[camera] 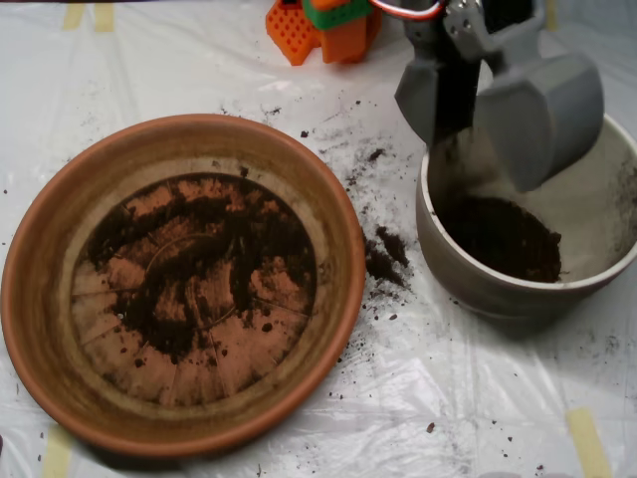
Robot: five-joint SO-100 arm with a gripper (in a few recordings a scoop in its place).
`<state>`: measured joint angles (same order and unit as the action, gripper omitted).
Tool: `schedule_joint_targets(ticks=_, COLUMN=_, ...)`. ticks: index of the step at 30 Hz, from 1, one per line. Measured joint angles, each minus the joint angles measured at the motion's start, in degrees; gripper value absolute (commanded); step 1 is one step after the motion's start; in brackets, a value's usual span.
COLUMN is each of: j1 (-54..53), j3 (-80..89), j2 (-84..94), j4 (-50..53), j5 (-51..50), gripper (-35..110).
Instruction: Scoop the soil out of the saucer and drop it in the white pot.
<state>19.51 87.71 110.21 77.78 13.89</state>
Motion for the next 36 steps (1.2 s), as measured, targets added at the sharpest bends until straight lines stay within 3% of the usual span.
schedule_joint_targets(ticks=9, j1=-1.23, j3=0.00, j2=0.00, j4=0.00, j5=-2.81, gripper=48)
schedule_joint_targets(ticks=23, j1=-27.16, j3=1.14, j2=1.41, j4=-0.79, j5=-13.36, gripper=48)
schedule_joint_targets(ticks=36, j1=-46.41, j3=18.72, j2=-5.27, j4=-14.94, j5=-11.07, gripper=51)
